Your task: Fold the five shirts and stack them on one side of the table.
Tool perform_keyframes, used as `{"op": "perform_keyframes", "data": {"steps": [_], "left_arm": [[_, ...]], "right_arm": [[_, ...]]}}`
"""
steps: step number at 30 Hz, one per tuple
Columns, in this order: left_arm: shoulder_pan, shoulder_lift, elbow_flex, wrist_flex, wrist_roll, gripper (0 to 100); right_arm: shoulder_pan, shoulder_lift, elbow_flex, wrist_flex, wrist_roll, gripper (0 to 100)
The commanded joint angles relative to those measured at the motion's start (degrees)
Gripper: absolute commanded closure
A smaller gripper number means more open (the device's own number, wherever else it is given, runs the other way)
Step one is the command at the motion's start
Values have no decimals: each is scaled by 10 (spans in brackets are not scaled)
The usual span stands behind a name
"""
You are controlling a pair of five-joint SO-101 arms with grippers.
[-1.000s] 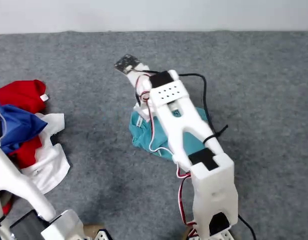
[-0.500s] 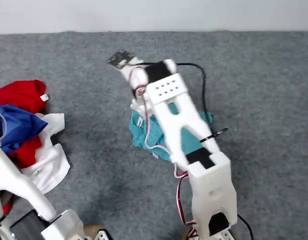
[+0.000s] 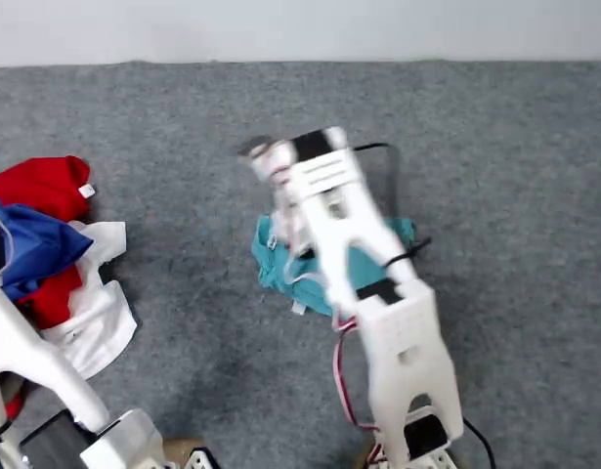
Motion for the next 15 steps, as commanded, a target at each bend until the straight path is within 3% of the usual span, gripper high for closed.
{"op": "perform_keyframes", "data": {"steps": [1,7,15], "left_arm": [[4,-25,-2,11,4,984],[4,-25,-2,11,4,984],[4,-25,-2,11,4,984]], "right_arm": [[-95,-11,-36,24,4,990],[-148,-59,-40,25,-12,990],[-16,-132,-39,24,-11,990]]}}
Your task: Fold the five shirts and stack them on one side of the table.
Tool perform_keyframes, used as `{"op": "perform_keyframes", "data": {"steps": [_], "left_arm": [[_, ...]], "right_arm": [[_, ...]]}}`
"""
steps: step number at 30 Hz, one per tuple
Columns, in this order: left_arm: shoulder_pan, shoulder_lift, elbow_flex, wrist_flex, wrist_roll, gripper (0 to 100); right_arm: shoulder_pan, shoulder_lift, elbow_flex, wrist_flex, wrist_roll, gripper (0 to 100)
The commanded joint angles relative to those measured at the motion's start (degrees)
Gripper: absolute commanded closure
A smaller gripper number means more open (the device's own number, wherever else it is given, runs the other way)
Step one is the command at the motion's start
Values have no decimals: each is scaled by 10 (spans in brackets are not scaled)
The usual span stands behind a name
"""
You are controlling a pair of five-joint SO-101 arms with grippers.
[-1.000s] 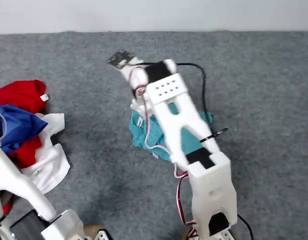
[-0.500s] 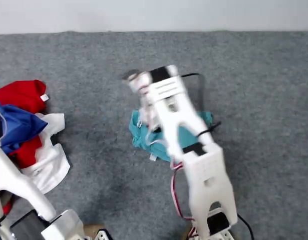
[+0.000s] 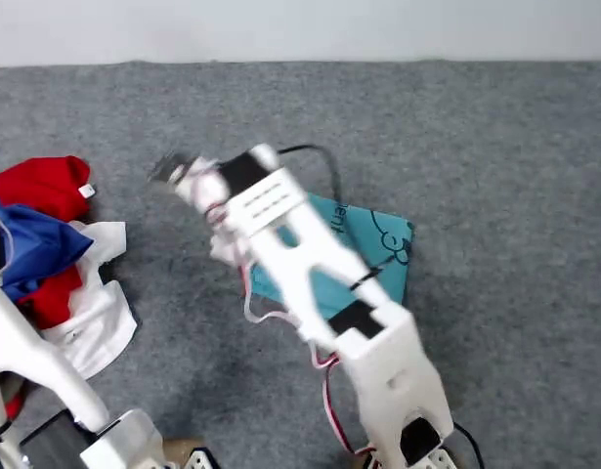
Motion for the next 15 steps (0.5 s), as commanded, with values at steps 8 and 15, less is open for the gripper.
{"op": "perform_keyframes", "data": {"steps": [8,15], "left_arm": [[4,-25,-2,10,4,984],[4,-25,-2,10,4,984]], "right_arm": [[120,35,-27,23,18,990],[19,84,-27,24,-11,990]]}}
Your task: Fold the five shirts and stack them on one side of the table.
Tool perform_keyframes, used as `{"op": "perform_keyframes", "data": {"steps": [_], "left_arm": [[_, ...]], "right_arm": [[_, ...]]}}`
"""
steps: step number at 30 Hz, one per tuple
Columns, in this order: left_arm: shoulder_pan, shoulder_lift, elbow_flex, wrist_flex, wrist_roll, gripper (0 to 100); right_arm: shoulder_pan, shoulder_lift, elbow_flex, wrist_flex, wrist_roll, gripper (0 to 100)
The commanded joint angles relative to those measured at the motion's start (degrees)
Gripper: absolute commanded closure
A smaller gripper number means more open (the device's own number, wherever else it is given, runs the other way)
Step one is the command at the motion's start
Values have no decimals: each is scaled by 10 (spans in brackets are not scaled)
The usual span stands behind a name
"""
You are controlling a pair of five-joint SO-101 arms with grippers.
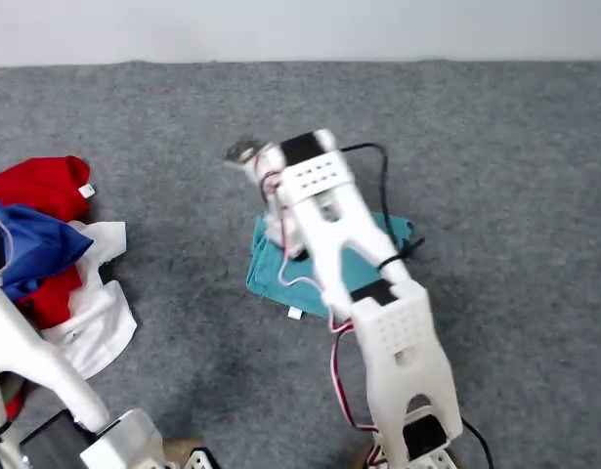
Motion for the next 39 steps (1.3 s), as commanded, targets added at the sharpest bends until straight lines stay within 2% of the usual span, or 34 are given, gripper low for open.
{"op": "perform_keyframes", "data": {"steps": [1,4,8,15,22,27,34,39], "left_arm": [[4,-25,-2,10,4,984],[4,-25,-2,10,4,984],[4,-25,-2,10,4,984],[4,-24,-2,10,4,984],[4,-24,-2,10,4,984],[4,-24,-2,10,4,984],[4,-24,-1,10,4,984],[4,-24,9,10,4,984]], "right_arm": [[-68,-10,-27,24,-21,990],[-102,-10,-27,24,-21,990],[-102,-19,-30,24,-21,990],[-25,-104,-18,24,-20,990],[33,-111,76,24,-4,990],[-4,-93,128,17,-7,990],[-87,-60,111,16,-9,990],[-97,-63,76,22,-8,990]]}}
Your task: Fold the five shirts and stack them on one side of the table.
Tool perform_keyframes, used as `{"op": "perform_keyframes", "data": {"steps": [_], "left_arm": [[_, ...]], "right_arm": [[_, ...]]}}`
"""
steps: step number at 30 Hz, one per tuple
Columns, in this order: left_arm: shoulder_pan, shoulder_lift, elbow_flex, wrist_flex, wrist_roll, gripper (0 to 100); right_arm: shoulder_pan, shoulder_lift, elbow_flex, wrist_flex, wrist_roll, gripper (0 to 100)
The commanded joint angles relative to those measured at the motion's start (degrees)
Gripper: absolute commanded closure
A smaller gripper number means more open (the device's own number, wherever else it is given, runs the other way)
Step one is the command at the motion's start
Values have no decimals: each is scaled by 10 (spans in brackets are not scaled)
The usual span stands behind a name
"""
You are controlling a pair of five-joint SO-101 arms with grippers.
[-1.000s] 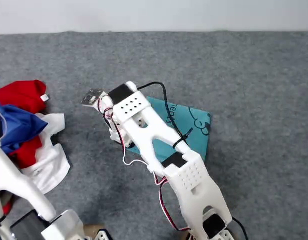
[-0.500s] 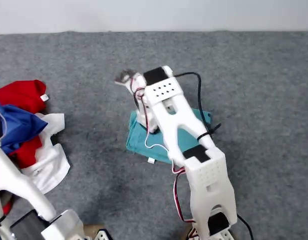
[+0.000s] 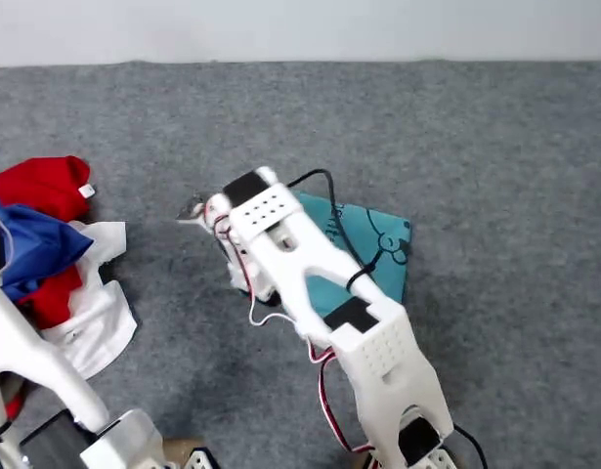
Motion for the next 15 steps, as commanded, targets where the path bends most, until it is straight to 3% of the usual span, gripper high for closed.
{"op": "perform_keyframes", "data": {"steps": [1,8,15], "left_arm": [[4,-23,9,10,4,984],[4,-24,18,9,3,984],[4,-24,18,5,3,984]], "right_arm": [[3,-15,-47,24,1,990],[68,-98,-47,24,4,990],[114,-63,-47,22,3,990]]}}
